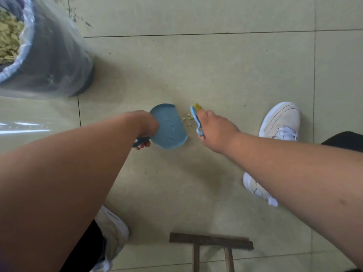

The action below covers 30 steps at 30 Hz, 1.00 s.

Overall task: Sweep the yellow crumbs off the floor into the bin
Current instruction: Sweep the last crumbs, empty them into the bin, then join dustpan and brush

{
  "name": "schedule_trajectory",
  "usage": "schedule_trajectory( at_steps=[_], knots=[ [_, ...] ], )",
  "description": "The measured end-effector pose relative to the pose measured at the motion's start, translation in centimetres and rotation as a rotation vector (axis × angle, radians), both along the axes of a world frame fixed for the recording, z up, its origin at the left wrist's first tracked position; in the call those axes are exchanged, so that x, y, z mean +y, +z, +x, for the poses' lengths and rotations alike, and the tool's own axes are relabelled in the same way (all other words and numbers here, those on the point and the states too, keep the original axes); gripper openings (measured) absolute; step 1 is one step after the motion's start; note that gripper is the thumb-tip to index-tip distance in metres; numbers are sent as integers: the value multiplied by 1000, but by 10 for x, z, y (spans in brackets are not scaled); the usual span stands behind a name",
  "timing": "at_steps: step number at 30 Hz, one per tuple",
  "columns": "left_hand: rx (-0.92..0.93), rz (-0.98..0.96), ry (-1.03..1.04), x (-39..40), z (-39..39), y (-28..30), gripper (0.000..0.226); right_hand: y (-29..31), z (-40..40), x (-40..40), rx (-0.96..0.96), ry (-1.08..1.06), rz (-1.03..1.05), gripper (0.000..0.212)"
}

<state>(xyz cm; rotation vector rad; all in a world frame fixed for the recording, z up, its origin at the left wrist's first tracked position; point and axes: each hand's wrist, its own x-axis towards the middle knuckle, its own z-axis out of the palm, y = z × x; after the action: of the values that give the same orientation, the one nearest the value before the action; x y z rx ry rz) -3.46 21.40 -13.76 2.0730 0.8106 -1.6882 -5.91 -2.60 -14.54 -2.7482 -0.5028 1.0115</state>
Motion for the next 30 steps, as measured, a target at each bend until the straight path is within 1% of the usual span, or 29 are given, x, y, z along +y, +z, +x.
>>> schedule_trajectory(
  at_steps=[3,4,6,8,10,12,14,16,19,22,24,27,28,30],
  knots=[
    [24,-32,-37,-3,0,-2,29,0,-13,19,22,146,36,56],
    [34,-48,-65,-3,0,-2,27,1,-17,27,37,165,59,55],
    [43,-53,-107,-3,1,-1,22,4,-24,44,83,159,112,53],
    [33,-53,-146,1,1,1,23,7,-30,59,100,158,149,52],
    [10,-39,-140,8,-2,5,21,9,-32,69,100,172,193,51],
    [-16,-18,-107,20,-8,7,21,13,-29,70,102,171,249,45],
    [-57,7,-80,36,-16,6,26,18,-22,67,85,118,282,41],
    [-73,19,-28,50,-22,5,33,21,-9,61,14,-20,275,37],
    [-92,24,-22,61,-26,7,34,18,14,43,-131,-195,153,31],
    [-125,39,-34,63,-24,3,31,10,25,26,-123,-190,-44,36],
    [-136,39,-40,64,-23,-2,33,5,22,28,-72,-153,-97,48],
    [-119,29,-54,63,-24,-5,32,4,7,49,19,-129,-48,68],
    [-116,30,-62,62,-24,-5,31,6,0,59,44,-110,-15,71],
    [-130,37,-83,62,-24,-6,32,8,-15,80,99,-65,70,69]
  ],
)
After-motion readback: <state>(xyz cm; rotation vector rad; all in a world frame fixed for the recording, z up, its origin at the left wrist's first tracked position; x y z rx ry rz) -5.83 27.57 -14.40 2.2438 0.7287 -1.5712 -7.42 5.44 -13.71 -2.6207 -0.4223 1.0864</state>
